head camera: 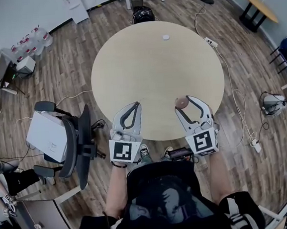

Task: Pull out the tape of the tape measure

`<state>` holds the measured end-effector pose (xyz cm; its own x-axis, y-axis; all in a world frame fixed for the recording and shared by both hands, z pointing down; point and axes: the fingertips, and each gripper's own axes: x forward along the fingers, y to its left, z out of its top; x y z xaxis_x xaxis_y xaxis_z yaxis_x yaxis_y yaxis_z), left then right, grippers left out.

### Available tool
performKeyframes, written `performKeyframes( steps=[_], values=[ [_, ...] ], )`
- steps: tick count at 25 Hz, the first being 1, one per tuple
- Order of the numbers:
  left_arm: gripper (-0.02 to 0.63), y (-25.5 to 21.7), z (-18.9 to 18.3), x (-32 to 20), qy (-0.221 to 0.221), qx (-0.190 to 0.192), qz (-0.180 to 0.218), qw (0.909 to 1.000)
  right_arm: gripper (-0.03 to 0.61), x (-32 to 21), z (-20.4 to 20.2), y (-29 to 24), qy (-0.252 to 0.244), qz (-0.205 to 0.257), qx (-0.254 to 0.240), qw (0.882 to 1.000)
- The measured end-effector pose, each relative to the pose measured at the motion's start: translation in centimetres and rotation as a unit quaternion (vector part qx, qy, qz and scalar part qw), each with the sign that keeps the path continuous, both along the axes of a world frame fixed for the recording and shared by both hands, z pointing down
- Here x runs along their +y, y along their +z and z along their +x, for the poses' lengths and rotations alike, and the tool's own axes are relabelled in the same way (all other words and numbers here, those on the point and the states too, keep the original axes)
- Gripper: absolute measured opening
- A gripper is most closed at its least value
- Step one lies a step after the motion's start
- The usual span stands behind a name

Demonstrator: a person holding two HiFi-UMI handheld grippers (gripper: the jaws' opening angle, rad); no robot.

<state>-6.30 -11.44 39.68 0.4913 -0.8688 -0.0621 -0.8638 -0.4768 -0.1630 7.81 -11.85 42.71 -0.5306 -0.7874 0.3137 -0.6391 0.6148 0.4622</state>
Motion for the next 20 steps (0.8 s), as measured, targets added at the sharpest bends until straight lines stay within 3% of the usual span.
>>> performKeyframes(
  steps=[8, 12, 16, 20],
  values=[
    [0.002, 0.4, -3.5, -1.1, -0.046, 0.005, -0.009, 0.9989, 0.218, -0.8, 1.9, 0.2, 0.026, 0.0, 0.001, 1.0],
    [0.002, 0.9, -5.8, -1.6, -0.072, -0.017, -0.018, 0.9971, 0.218, -1.4, 3.4, 0.0, 0.046, -0.001, -0.007, 0.999],
    [0.002, 1.4, -7.7, -2.0, -0.098, -0.004, -0.022, 0.9949, 0.218, -1.8, 4.9, 0.2, 0.067, -0.003, -0.003, 0.998],
    [0.002, 2.1, -9.1, -2.4, -0.116, -0.016, -0.027, 0.9928, 0.218, -2.1, 6.4, 0.6, 0.084, -0.006, 0.003, 0.996]
  ],
)
